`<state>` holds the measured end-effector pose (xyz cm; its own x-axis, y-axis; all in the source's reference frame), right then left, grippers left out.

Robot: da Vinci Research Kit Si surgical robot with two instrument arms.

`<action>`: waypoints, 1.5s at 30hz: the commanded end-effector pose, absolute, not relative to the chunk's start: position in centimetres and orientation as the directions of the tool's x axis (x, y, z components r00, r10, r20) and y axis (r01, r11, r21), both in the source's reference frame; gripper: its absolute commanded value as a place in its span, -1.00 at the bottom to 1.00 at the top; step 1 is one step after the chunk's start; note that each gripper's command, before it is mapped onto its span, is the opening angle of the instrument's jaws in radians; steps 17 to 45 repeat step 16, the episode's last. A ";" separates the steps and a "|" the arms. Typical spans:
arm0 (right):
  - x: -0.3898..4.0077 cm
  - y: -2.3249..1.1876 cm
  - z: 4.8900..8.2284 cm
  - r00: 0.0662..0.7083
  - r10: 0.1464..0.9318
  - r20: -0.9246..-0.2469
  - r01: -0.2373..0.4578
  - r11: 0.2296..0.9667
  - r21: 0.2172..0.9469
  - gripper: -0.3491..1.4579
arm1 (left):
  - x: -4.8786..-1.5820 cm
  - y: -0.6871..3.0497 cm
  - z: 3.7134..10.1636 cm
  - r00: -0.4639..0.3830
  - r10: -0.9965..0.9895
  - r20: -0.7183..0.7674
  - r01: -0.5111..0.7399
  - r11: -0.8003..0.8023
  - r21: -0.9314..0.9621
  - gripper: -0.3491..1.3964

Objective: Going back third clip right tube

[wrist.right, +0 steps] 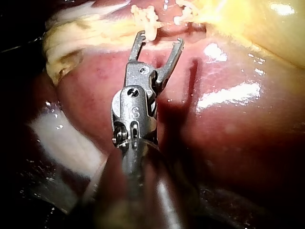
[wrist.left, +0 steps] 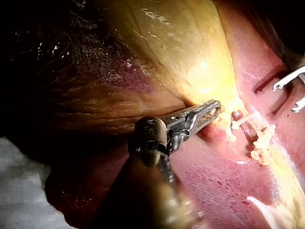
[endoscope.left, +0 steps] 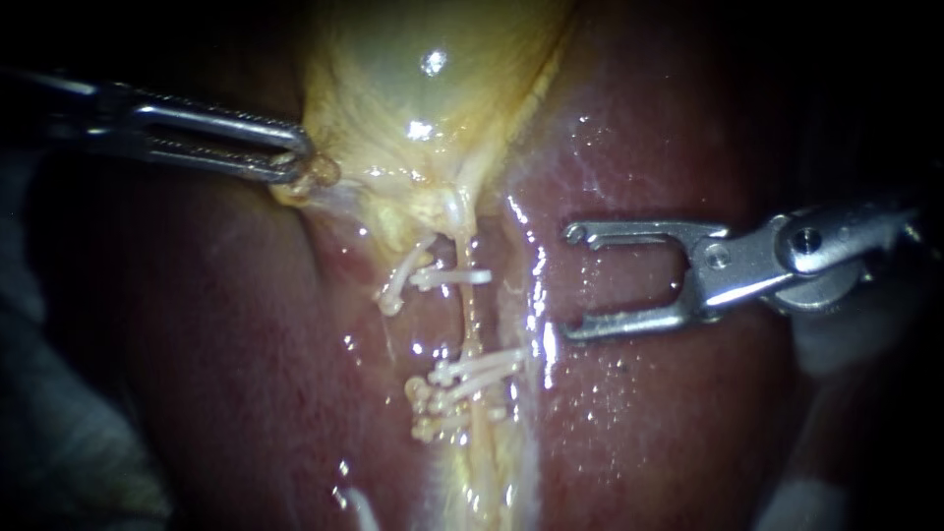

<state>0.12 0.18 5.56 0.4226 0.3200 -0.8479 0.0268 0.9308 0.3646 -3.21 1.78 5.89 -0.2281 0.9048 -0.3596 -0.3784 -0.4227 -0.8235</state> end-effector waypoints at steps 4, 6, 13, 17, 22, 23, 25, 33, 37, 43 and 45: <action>0.09 0.17 5.56 0.422 0.320 -0.848 0.029 0.931 0.365 -0.06 | -3.30 1.74 6.01 -0.236 0.905 -0.353 -0.375 -0.420 -0.827 -1.00; 0.08 0.17 5.56 0.422 0.319 -0.848 0.030 0.931 0.365 -0.06 | -3.34 1.75 6.05 -0.240 0.905 -0.352 -0.375 -0.421 -0.826 -1.00; 0.07 0.16 5.55 0.421 0.319 -0.849 0.037 0.929 0.367 -0.06 | -3.34 1.75 6.07 -0.239 0.907 -0.347 -0.374 -0.416 -0.829 -1.00; 0.09 0.15 5.55 0.420 0.319 -0.850 0.042 0.928 0.369 -0.06 | -3.33 1.76 6.06 -0.240 0.907 -0.346 -0.373 -0.415 -0.830 -1.00; 0.09 0.15 5.55 0.420 0.319 -0.850 0.042 0.928 0.369 -0.06 | -3.33 1.76 6.06 -0.240 0.907 -0.346 -0.373 -0.415 -0.830 -1.00; 0.09 0.15 5.55 0.420 0.319 -0.850 0.042 0.928 0.369 -0.06 | -3.33 1.76 6.06 -0.240 0.907 -0.346 -0.373 -0.415 -0.830 -1.00; 0.09 0.15 5.55 0.420 0.319 -0.850 0.042 0.928 0.369 -0.06 | -3.33 1.76 6.06 -0.240 0.907 -0.346 -0.373 -0.415 -0.830 -1.00; 0.09 0.15 5.55 0.420 0.319 -0.850 0.042 0.928 0.369 -0.06 | -3.33 1.76 6.06 -0.240 0.907 -0.346 -0.373 -0.415 -0.830 -1.00; 0.09 0.15 5.55 0.420 0.319 -0.850 0.042 0.928 0.369 -0.06 | -3.33 1.76 6.06 -0.240 0.907 -0.346 -0.373 -0.415 -0.830 -1.00; 0.09 0.15 5.55 0.420 0.319 -0.850 0.042 0.928 0.369 -0.06 | -3.33 1.76 6.06 -0.240 0.907 -0.346 -0.373 -0.415 -0.830 -1.00; 0.09 0.15 5.55 0.420 0.319 -0.850 0.042 0.928 0.369 -0.06 | -3.33 1.76 6.06 -0.240 0.907 -0.346 -0.373 -0.415 -0.830 -1.00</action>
